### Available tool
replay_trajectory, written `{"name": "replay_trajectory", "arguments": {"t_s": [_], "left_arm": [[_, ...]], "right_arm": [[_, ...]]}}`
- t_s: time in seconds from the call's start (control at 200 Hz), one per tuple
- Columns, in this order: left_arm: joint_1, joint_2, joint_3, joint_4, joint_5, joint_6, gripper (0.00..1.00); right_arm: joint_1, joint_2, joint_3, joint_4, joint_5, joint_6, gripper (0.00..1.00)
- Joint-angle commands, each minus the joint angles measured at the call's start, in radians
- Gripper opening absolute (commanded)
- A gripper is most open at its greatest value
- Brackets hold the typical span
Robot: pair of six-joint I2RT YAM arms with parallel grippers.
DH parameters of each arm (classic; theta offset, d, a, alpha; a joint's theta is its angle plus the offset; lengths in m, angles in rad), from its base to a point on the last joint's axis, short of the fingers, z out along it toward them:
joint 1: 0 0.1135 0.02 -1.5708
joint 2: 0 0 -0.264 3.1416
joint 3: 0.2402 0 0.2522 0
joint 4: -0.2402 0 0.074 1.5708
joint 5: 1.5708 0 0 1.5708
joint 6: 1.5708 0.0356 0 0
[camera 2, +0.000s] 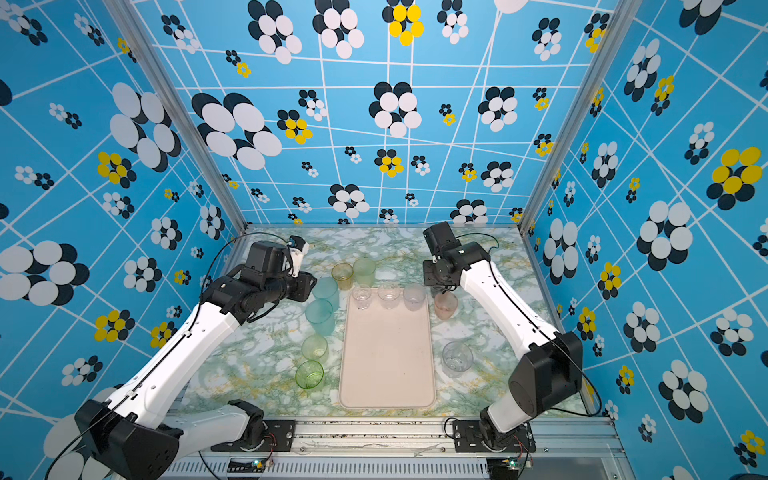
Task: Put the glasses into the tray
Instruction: 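Withdraw the right arm while the left arm reaches to the clear stemmed glass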
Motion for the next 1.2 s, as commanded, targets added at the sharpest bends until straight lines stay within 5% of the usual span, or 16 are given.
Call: {"name": "replay_trajectory", "arguments": {"t_s": [0.0, 0.325, 0.645, 1.0, 1.195], "left_arm": [[-0.090, 0.029, 0.055, -0.008, 0.000, -0.024, 0.32], [-0.412, 0.153, 0.063, 0.118, -0.001, -0.116, 0.34], [-0.644, 0.445, 0.298, 0.102, 0.048, -0.057, 0.35], [-0.766, 0.791, 0.642, -0.118, 0.086, -0.003, 0.35], [-0.773, 0.864, 0.687, -0.163, 0.090, -0.024, 0.35]], "right_arm": [[-0.036, -0.072, -0.053, -0.012, 0.055, 0.039, 0.31], [-0.215, -0.251, -0.227, -0.013, -0.018, 0.061, 0.38], [-0.399, -0.341, -0.387, 0.013, -0.115, 0.074, 0.39], [-0.459, -0.338, -0.435, 0.033, -0.179, 0.040, 0.39], [-0.461, -0.346, -0.435, 0.032, -0.195, 0.026, 0.39]]}}
